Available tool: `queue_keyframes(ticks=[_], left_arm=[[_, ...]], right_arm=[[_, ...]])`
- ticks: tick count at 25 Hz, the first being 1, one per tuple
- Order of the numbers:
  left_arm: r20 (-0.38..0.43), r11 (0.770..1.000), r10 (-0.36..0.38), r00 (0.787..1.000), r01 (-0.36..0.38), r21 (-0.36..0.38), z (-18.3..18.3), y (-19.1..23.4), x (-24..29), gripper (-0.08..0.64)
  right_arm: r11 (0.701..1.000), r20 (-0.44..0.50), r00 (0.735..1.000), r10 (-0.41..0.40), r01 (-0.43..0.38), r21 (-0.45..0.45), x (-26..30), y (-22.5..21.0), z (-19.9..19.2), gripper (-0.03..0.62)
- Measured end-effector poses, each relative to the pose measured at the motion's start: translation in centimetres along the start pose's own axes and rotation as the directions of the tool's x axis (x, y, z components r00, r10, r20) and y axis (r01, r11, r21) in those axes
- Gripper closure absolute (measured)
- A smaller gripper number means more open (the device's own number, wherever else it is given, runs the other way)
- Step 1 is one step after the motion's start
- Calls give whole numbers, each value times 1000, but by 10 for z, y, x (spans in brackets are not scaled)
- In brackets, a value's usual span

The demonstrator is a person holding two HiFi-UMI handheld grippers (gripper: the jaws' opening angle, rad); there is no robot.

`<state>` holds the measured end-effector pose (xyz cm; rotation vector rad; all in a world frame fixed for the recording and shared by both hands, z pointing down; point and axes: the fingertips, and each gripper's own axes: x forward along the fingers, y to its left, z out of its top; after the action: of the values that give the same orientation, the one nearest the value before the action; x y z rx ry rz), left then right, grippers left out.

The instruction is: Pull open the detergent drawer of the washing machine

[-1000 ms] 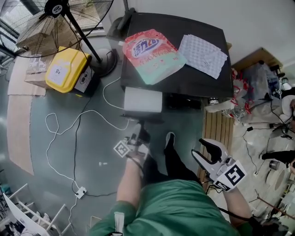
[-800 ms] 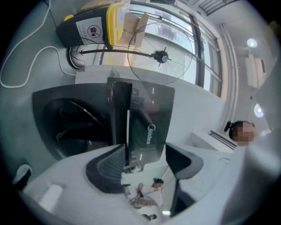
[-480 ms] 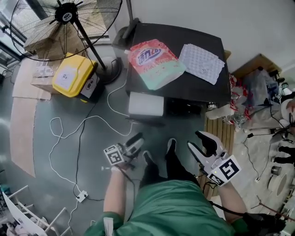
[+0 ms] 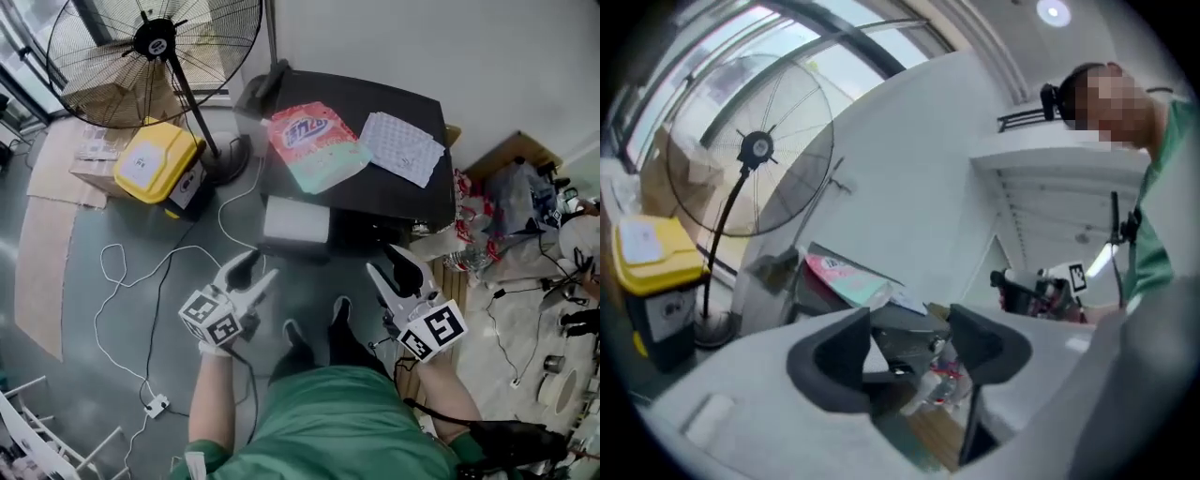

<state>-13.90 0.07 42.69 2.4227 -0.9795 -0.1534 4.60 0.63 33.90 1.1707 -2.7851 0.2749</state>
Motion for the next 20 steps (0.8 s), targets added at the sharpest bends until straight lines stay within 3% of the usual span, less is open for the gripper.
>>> queue_keyframes(ticks=[3,6,12,20], left_arm=[[27,987,85,996,-88,133,36,-7,-5,302],[90,967,118,989,-135,216,75,-16,-7,313],[194,931,145,970,-200,304,130,-38,-10,324],[251,866,191,949,-284,411,166,-56,-1,351]], right_arm=[[1000,18,1000,-24,24,-14,2,6,12,436],[998,31,998,-51,52,-34,5,8,23,436],[991,70,993,-98,103,-82,4,11,47,436],[972,125,978,-167,185,-147,-2,5,80,436]])
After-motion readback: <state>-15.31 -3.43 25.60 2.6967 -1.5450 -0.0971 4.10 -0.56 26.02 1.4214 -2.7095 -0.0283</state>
